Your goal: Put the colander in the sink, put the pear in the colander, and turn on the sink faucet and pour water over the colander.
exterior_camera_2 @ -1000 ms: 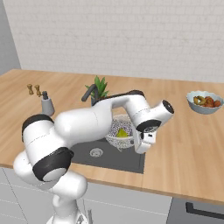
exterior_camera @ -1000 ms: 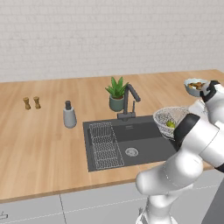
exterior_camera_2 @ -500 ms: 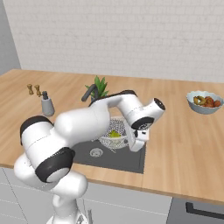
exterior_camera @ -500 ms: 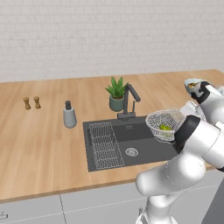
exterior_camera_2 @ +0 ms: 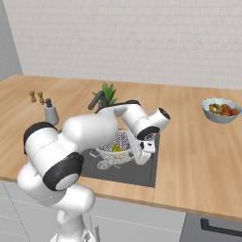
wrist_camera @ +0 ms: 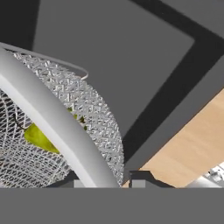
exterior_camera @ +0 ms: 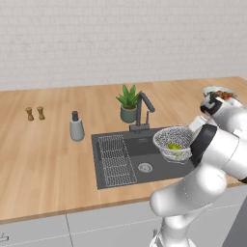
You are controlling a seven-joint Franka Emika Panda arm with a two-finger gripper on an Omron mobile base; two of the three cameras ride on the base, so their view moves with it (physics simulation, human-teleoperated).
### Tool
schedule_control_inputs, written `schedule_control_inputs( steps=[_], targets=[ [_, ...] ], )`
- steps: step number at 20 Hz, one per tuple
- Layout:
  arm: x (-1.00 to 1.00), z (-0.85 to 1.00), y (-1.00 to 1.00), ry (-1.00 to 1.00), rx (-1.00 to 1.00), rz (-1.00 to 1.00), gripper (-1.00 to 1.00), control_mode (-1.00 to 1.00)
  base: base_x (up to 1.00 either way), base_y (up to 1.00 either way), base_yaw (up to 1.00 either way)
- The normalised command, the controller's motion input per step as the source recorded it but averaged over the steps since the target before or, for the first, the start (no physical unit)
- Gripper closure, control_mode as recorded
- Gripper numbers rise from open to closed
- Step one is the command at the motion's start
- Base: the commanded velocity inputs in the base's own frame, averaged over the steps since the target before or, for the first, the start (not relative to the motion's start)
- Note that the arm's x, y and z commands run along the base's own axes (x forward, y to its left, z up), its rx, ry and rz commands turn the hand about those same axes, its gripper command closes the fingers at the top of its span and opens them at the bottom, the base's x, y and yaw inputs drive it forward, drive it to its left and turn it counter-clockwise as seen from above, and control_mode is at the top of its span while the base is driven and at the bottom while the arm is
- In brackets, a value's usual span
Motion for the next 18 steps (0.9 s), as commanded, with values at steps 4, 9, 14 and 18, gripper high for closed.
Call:
schedule_control_inputs(
  steps=[4,9,14,18],
  targets=[
    [0.3,-0.15,0.0,0.05,0.08,0.09,1.0,-1.0,0.0,0.0,0.0],
    [0.24,-0.13,0.0,0.07,0.15,0.09,1.0,-1.0,0.0,0.0,0.0],
    [0.14,-0.18,0.04,0.08,0.16,0.08,1.0,-1.0,0.0,0.0,0.0],
    [0.08,-0.24,0.13,0.0,0.09,0.06,1.0,-1.0,0.0,0.0,0.0]
  ],
)
